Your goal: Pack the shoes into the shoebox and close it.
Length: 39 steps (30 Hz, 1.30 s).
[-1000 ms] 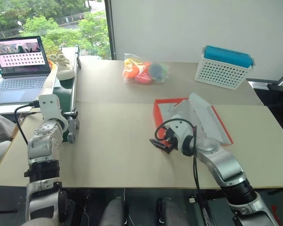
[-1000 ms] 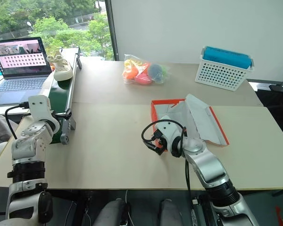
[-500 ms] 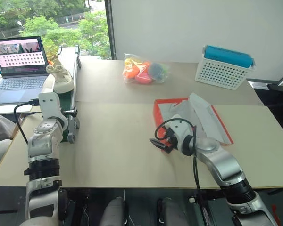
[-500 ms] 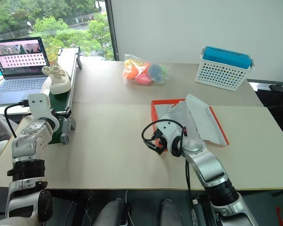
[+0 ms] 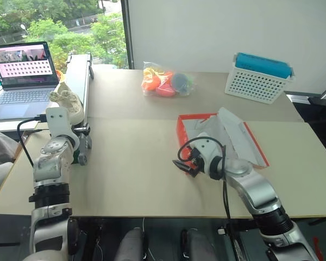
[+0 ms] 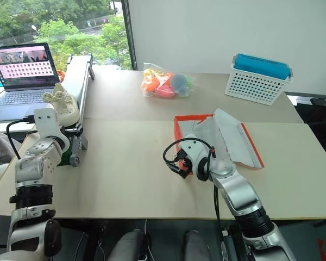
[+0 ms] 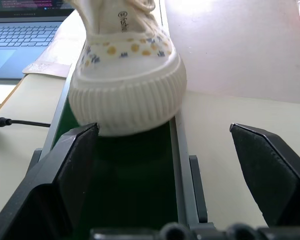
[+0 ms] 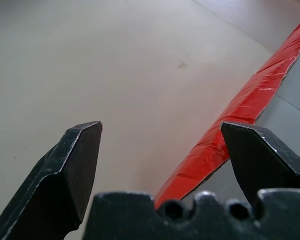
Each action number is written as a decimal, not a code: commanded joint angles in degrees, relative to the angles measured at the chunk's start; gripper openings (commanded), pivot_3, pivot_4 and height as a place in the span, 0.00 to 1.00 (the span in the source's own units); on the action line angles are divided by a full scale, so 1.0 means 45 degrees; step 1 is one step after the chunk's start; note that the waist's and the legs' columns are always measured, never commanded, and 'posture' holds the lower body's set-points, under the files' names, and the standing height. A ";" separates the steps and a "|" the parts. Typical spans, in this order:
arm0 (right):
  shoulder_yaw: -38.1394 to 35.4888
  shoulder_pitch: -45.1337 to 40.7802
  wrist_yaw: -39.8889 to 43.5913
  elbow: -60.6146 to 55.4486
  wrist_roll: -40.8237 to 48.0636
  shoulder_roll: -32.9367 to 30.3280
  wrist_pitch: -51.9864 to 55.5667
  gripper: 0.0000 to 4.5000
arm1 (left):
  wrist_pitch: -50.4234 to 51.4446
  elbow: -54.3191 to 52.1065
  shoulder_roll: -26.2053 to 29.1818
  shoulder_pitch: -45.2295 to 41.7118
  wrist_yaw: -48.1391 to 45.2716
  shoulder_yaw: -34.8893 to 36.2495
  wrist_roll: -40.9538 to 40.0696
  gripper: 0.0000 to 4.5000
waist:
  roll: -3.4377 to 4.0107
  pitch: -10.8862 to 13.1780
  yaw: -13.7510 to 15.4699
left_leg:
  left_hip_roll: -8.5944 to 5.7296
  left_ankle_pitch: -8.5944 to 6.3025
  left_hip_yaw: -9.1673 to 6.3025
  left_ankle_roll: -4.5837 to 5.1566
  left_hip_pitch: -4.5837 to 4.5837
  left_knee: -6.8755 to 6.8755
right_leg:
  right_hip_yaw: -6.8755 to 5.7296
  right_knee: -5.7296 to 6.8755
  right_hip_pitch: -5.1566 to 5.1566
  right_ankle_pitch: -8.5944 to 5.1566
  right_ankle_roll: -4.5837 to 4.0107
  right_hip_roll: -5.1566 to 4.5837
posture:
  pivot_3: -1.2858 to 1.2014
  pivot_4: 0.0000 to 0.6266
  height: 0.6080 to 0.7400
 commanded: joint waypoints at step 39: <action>-0.0644 -0.0094 0.0083 0.0255 -0.0276 -0.0417 -0.0297 0.99 | 0.4808 -0.1771 -0.1706 -0.0768 0.1660 0.1304 -0.0899 1.00 | -0.0029 0.0018 0.0010 | -0.0007 0.0009 -0.0012 -0.0010 0.0024 0.0002 | 0.0007 0.0019 0.0028 0.0002 0.0009 0.0014 | 0.52 0.24 0.69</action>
